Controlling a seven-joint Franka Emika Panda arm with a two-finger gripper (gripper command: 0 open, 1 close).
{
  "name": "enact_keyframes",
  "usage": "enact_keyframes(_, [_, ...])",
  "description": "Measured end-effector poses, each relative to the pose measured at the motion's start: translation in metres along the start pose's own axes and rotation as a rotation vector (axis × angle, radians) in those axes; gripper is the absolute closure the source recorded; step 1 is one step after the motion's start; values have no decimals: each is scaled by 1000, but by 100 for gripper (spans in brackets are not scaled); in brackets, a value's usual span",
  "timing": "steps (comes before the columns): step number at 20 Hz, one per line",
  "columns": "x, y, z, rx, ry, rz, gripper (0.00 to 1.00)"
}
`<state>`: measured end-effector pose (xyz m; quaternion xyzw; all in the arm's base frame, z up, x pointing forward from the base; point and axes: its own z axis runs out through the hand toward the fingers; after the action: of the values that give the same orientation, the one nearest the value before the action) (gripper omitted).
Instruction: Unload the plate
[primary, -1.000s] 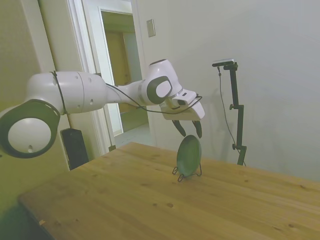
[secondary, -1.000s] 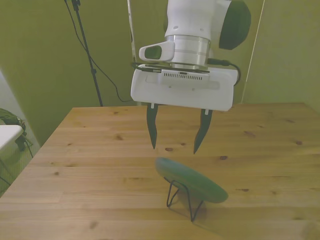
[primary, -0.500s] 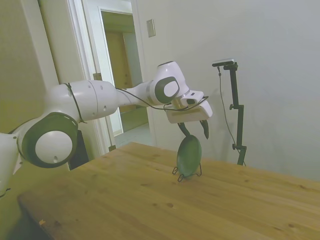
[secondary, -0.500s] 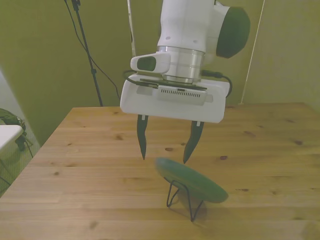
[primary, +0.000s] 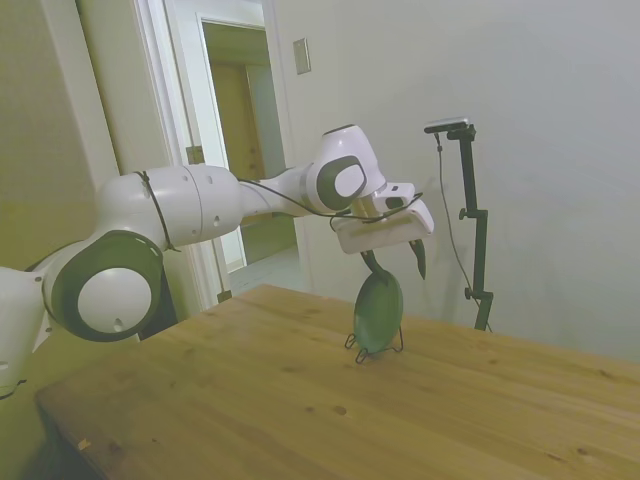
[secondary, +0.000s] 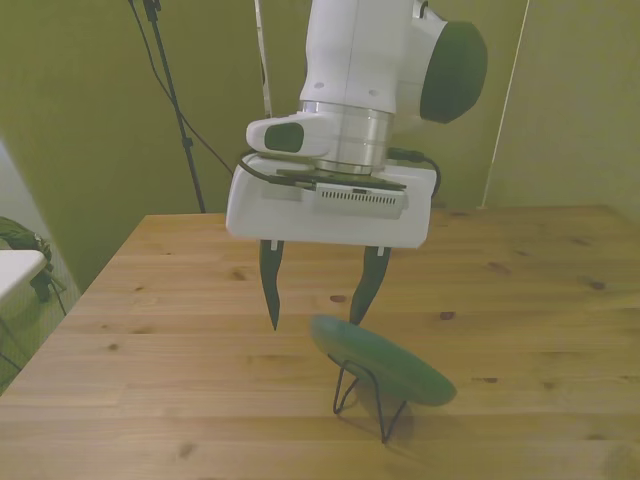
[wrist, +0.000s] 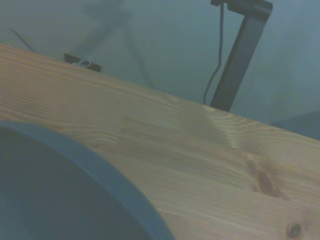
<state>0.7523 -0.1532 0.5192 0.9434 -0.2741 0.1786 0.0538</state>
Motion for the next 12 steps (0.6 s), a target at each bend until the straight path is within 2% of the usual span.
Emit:
enact_keyframes(1, [0,0,1,3,7,-5,0])
enact_keyframes(2, [1,-1,2,6,15,-5,100])
enact_keyframes(12, [-1,-3,10,19,32,-16,100])
